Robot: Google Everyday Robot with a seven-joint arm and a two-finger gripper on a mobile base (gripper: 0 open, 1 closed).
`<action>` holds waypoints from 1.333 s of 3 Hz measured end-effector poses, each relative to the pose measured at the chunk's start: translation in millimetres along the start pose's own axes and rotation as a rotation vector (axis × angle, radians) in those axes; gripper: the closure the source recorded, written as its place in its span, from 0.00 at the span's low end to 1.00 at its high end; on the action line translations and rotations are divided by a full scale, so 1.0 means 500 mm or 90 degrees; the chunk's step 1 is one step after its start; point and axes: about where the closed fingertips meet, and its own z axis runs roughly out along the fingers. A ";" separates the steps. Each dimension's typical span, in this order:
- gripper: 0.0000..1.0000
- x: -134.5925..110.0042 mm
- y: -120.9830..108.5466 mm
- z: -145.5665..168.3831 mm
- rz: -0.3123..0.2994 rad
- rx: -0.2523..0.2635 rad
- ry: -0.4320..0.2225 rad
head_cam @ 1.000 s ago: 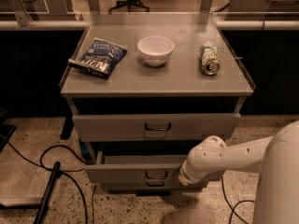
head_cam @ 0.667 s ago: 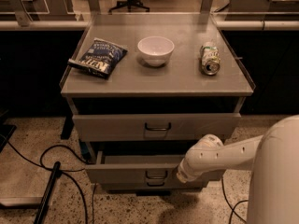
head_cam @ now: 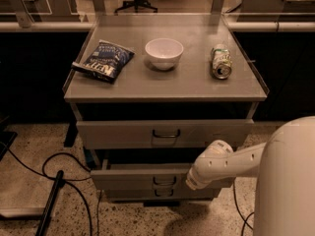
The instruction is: Close middle drawer
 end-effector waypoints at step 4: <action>0.00 0.000 0.000 0.000 0.000 0.000 0.000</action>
Offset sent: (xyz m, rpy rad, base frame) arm 0.0000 0.0000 0.0000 0.0000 0.0000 0.0000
